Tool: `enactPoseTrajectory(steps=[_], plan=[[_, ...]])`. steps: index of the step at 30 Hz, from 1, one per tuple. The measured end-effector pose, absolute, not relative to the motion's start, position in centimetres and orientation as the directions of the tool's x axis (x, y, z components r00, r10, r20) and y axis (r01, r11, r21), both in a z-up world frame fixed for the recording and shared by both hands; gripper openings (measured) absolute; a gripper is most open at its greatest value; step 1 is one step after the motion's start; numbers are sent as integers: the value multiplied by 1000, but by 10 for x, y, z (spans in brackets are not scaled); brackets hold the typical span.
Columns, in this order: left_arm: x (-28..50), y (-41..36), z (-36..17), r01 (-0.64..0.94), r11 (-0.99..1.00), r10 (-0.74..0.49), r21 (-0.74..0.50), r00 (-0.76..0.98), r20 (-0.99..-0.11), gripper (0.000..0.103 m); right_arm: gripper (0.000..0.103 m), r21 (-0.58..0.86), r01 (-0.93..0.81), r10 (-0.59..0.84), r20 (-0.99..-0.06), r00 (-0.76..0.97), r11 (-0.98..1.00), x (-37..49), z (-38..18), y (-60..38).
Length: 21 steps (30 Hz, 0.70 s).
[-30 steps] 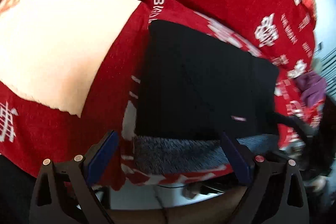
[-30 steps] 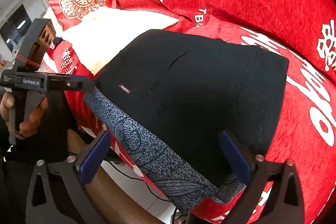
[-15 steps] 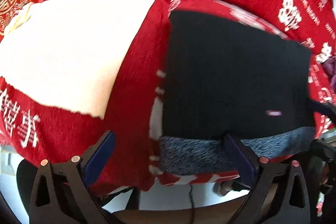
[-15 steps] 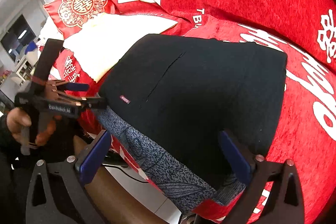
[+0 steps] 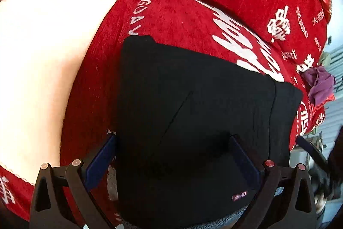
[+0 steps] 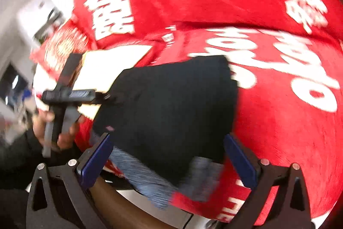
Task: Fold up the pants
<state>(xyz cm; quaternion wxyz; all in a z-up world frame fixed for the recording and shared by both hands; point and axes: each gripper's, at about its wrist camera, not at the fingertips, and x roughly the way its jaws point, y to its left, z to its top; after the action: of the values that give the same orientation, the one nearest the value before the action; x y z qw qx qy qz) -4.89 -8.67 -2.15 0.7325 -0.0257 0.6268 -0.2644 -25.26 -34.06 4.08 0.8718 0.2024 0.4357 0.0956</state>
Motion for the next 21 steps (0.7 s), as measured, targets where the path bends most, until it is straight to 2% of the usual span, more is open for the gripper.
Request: enactPoseTrajectory(steps=[3, 5, 8, 10, 12, 14, 15, 18, 21], plan=[[-57, -83, -22, 366, 858, -414, -361, 76, -907, 103, 103, 475, 116, 321, -734, 599, 872, -256, 31, -372], [-57, -88, -20, 370, 855, -419, -363, 83, -904, 103, 103, 510, 131, 319, -696, 644, 850, -253, 40, -380], [-60, -83, -22, 331, 860, -439, -389, 89, -894, 103, 103, 563, -35, 420, -572, 705, 826, -229, 73, -359], [-58, -82, -23, 313, 863, -445, -398, 94, -891, 103, 103, 581, -150, 507, -521, 687, 800, -200, 80, -344], [-60, -80, -22, 301, 864, -448, -403, 95, -889, 103, 103, 560, -136, 493, -558, 667, 817, -171, 64, -346], [-64, -81, -22, 303, 865, -444, -399, 93, -891, 103, 102, 490, -28, 408, -690, 598, 871, -141, 25, -355], [-67, -83, -20, 322, 869, -426, -376, 100, -899, 103, 102, 489, 22, 389, -719, 576, 872, -136, 10, -364], [-72, -84, -12, 370, 871, -399, -324, 144, -906, 103, 103, 542, -3, 419, -644, 640, 840, -160, 26, -379], [-62, -88, -18, 377, 856, -421, -354, 109, -900, 103, 103, 537, 33, 392, -655, 646, 843, -193, 28, -393]])
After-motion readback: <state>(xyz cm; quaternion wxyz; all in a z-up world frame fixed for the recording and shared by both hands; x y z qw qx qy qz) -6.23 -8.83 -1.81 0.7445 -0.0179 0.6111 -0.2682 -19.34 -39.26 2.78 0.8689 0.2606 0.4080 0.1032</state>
